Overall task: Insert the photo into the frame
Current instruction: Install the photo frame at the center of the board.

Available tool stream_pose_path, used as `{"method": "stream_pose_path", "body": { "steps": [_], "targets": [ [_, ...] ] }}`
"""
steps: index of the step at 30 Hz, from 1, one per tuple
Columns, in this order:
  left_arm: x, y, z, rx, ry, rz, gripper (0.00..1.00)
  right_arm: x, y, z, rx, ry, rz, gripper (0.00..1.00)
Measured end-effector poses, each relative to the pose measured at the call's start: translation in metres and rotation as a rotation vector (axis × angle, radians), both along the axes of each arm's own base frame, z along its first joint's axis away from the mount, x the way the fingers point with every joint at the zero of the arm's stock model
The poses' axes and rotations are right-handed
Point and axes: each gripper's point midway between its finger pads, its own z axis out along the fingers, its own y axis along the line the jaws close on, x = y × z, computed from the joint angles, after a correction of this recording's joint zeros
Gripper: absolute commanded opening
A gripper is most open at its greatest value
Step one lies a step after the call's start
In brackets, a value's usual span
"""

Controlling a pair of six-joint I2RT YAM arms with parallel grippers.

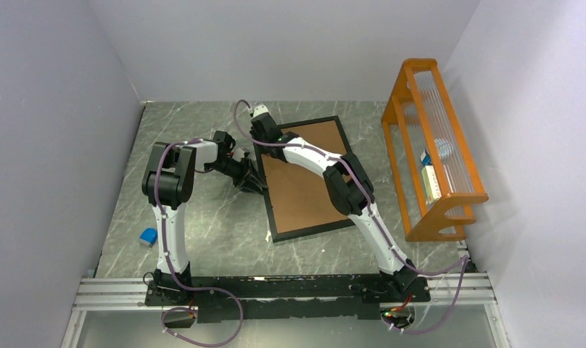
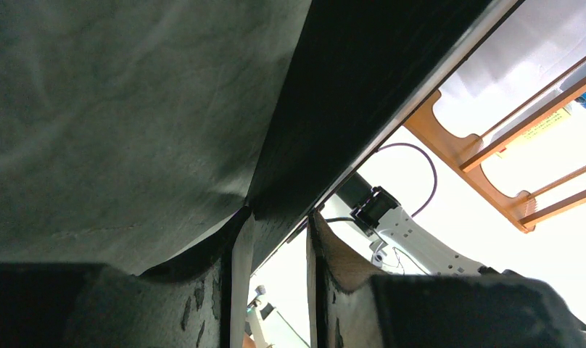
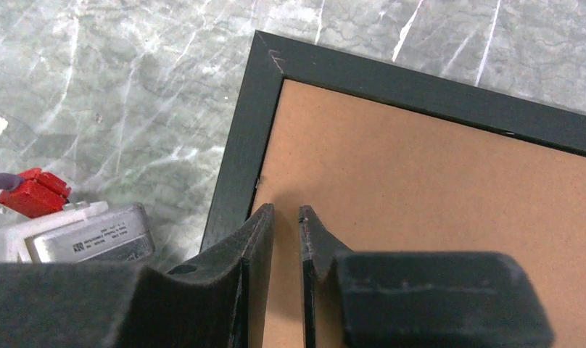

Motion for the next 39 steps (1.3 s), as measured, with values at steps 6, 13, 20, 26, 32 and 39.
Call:
{"method": "stream_pose_path", "body": {
  "steps": [6, 13, 20, 26, 32, 39],
  "targets": [
    [0.000, 0.000, 0.000, 0.000, 0.000, 0.000, 0.22, -0.001, -0.003, -0.001, 0.000, 0.010, 0.010, 0.24],
    [0.004, 0.002, 0.005, 0.036, -0.039, 0.004, 0.35, -0.001, -0.012, 0.002, 0.010, 0.070, -0.010, 0.36],
    [0.042, 0.016, 0.007, 0.097, -0.182, 0.087, 0.46, 0.004, -0.014, 0.003, 0.130, 0.140, -0.023, 0.46],
    [0.084, 0.030, 0.011, 0.097, -0.267, 0.195, 0.46, 0.005, -0.007, 0.007, 0.222, 0.181, -0.005, 0.51],
    [0.104, 0.024, 0.009, 0.084, -0.282, 0.208, 0.38, 0.013, -0.002, 0.007, 0.224, 0.168, 0.005, 0.52],
    [0.103, 0.024, 0.009, 0.098, -0.268, 0.198, 0.28, 0.012, 0.001, 0.004, 0.153, 0.131, 0.030, 0.51]
  ]
}}
